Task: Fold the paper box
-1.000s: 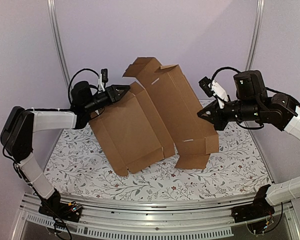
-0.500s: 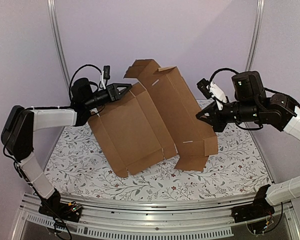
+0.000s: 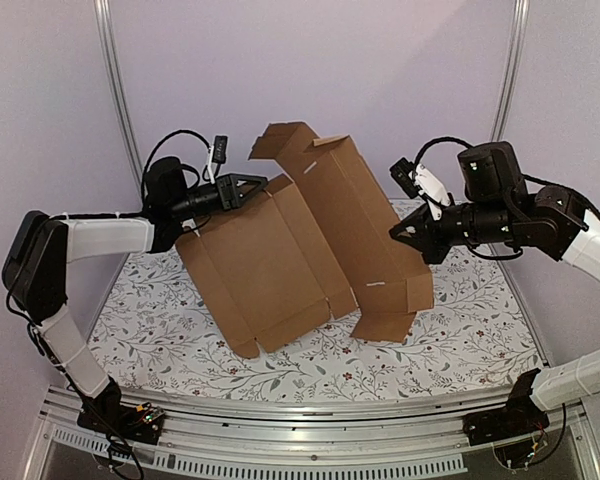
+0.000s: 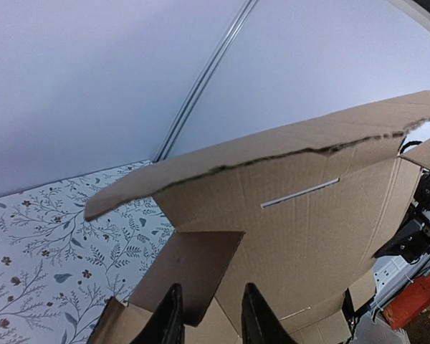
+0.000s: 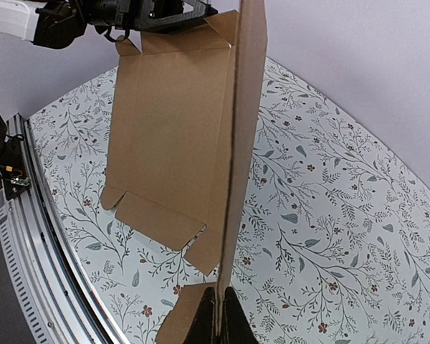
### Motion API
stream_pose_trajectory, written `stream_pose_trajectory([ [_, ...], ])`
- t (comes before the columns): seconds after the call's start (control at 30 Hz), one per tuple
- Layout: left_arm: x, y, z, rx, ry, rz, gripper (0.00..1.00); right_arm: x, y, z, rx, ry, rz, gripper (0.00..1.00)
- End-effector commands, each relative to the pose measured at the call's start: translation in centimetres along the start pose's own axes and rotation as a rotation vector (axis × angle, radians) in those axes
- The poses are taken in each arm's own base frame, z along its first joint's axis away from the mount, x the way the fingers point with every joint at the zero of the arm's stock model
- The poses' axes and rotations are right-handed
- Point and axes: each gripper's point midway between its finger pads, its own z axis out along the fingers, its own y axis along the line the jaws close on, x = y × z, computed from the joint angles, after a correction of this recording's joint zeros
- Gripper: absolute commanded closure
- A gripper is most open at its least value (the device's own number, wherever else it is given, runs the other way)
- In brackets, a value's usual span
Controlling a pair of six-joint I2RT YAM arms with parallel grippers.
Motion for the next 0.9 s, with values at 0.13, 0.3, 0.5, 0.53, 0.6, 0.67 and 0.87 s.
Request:
stream_pose_trajectory([
  [0.13, 2.5, -0.7, 0.4, -0.001, 0.063, 0.003, 0.75, -1.0, 1.0, -0.4, -0.032, -0.018, -0.001, 1.00],
  [0.3, 4.1, -0.6, 1.3, -0.007, 0.089, -0.015, 0.76, -0.9, 1.1, -0.5, -0.031, -0.013, -0.003, 1.00],
  [0.5, 5.9, 0.3, 2.1, -0.046, 0.100, -0.032, 0.76, -0.2, 1.2, -0.6, -0.032, 0.011, -0.001, 1.00],
  [0.53, 6.0, 0.3, 2.2, -0.047, 0.101, -0.034, 0.76, -0.1, 1.2, -0.6, -0.031, 0.013, -0.001, 1.00],
  [0.6, 6.5, 0.4, 2.4, -0.048, 0.105, -0.039, 0.76, 0.1, 1.2, -0.6, -0.028, 0.016, -0.001, 1.00],
  [0.67, 7.0, 0.4, 2.5, -0.052, 0.110, -0.042, 0.77, 0.2, 1.1, -0.7, -0.026, 0.018, -0.001, 1.00],
  [0.87, 8.8, 1.0, 2.7, -0.073, 0.130, -0.057, 0.77, 0.2, 1.2, -0.8, -0.025, 0.015, -0.001, 1.00],
])
